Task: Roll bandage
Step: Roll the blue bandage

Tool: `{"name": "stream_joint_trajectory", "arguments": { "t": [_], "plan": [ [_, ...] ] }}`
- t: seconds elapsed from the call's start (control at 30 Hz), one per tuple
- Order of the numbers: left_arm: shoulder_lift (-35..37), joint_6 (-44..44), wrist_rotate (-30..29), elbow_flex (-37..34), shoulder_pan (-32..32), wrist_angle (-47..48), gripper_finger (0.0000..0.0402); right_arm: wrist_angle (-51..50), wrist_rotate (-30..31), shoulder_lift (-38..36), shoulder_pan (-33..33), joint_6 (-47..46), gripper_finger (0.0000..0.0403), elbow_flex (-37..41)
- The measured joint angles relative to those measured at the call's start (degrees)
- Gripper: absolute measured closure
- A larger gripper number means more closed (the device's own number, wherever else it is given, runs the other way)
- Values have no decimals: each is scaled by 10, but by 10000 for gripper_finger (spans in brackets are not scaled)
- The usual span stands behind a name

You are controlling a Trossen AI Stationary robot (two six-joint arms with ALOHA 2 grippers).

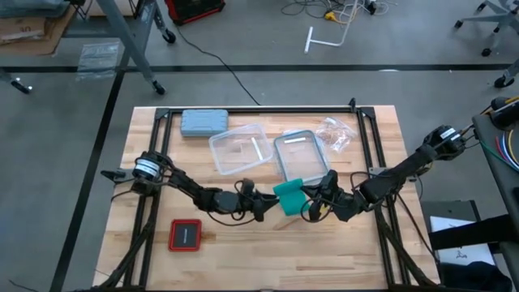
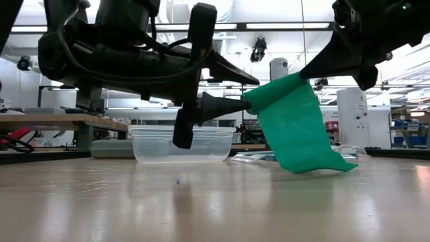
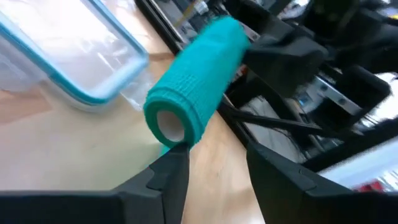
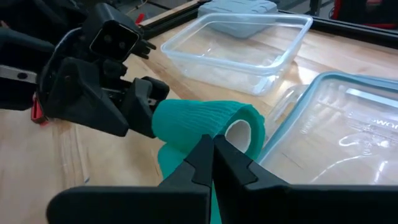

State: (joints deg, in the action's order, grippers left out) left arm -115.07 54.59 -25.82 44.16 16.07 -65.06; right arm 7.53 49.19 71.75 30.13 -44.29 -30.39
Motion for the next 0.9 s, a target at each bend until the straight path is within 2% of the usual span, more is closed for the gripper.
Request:
{"name": "stream_joint_trajectory", "arguments": {
  "t": [0.2,0.37,0.73,0.8,0.9],
  "plan": [
    [37,14,47,-9,2,9,239,-3,2,0,0,0,403,0],
    [70,19,25,-17,2,82,233,0,-4,0,0,0,403,0],
    [74,-6,-19,-9,0,97,247,0,4,0,0,3,403,0],
    [74,-5,-11,-7,1,95,248,0,6,0,0,3,403,0],
    [75,5,38,-7,1,91,248,0,8,0,0,2,403,0]
  ]
}}
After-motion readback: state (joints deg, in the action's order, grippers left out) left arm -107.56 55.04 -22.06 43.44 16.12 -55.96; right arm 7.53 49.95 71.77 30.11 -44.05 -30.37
